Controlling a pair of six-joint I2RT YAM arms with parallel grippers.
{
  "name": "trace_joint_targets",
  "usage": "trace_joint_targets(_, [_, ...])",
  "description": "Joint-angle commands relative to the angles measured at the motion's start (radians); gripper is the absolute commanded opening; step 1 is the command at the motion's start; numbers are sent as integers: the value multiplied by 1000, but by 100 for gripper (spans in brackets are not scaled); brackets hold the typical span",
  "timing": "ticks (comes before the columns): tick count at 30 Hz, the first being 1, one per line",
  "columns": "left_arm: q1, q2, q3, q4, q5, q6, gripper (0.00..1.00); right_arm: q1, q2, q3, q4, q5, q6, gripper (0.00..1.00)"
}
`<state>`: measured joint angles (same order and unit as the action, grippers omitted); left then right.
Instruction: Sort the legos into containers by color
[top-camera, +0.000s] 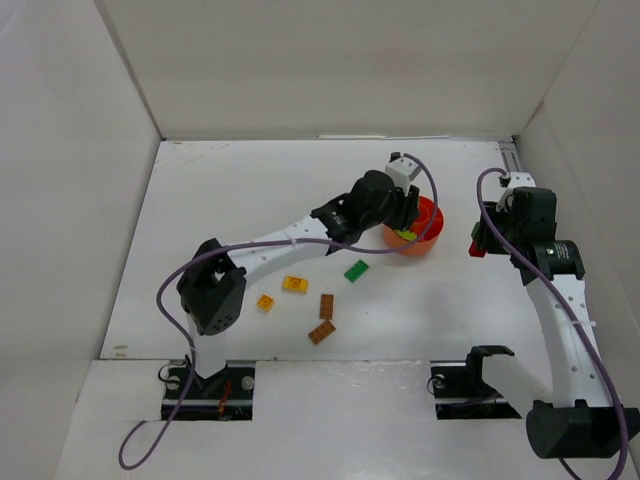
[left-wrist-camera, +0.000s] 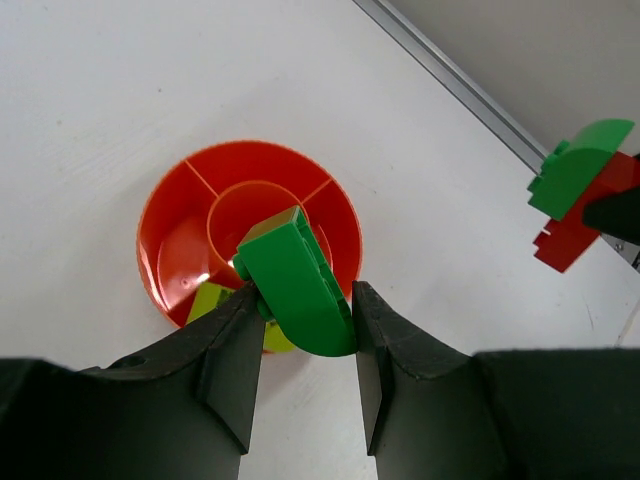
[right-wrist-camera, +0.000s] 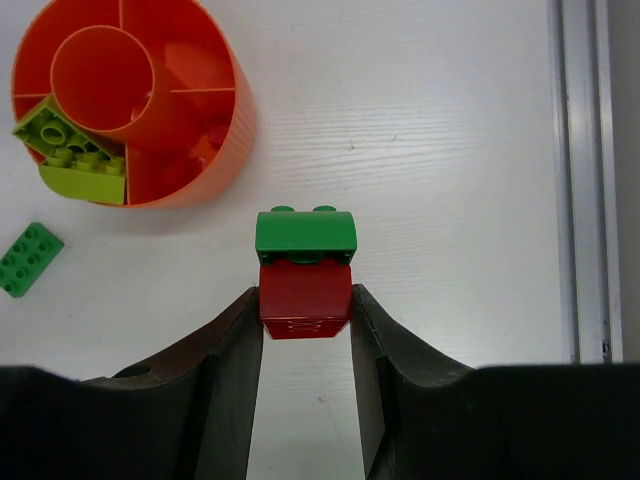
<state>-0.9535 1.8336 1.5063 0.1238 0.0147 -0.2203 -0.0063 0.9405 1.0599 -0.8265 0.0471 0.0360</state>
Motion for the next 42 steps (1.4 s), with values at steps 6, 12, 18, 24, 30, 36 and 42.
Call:
trace_joint_targets(6, [50,130,216,-16,136,81,0,-3,-26,23,17,88,15,3])
trace_joint_targets(12, [134,219,319,-70,186,33,0,-3,-26,14,17,108,15,5])
trace_joint_targets(18, [174,193,227,-3,220,16,0,-3,12,14,36,90,15,5])
trace_joint_targets(24, [183,230,227,8,241,16,0,-3,32,14,36,89,15,5])
trace_joint_targets(30, [183,240,207,17,278,38,0,-3,41,23,27,109,15,5])
trace_joint_targets(36, [183,259,184,17,278,16,1,-3,60,32,27,109,15,6])
trace_joint_targets(42, [183,268,175,17,289,6,2,-3,69,41,18,109,15,6])
